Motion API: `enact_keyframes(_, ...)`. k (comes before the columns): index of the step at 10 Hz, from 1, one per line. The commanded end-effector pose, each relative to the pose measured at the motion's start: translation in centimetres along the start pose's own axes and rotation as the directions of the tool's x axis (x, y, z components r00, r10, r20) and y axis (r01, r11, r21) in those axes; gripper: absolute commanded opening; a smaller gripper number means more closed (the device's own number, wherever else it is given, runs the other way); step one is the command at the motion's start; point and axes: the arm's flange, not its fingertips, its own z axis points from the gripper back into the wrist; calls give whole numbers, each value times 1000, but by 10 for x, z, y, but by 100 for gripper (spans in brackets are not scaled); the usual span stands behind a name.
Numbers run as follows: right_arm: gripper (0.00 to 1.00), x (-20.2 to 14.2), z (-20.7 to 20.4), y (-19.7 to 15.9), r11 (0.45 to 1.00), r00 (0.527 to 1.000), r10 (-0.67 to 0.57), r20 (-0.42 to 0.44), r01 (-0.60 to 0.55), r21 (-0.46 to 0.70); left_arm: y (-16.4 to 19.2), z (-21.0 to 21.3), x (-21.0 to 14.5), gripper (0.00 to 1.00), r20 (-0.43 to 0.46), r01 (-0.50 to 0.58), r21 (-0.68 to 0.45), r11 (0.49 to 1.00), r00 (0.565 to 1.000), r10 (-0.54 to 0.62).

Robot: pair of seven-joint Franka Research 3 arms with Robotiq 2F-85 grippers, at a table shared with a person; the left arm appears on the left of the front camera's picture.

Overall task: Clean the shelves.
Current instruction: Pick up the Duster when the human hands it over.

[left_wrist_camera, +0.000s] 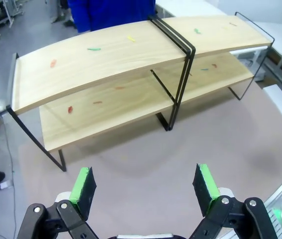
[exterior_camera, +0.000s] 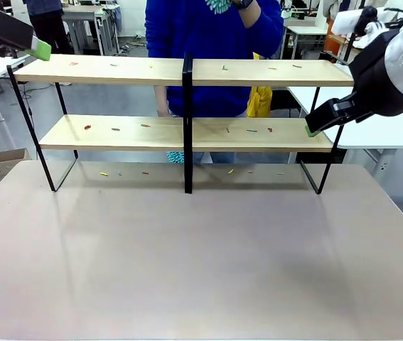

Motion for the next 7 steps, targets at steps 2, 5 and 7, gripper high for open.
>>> enact_keyframes(2,100,2,-4,4,1000,1000,-20,15,20,6,-7,-5,-4,100,7,-12,68,998,1000,11)
enact_keyframes(5,100,2,4,17,999,999,-31,27,30,26,-2,-2,-1,100,-2,6,11,1000,1000,-6)
enact_keyframes(7,100,5,26,38,989,989,-145,29,145,13,-2,-2,-1,100,-2,6,11,1000,1000,-6)
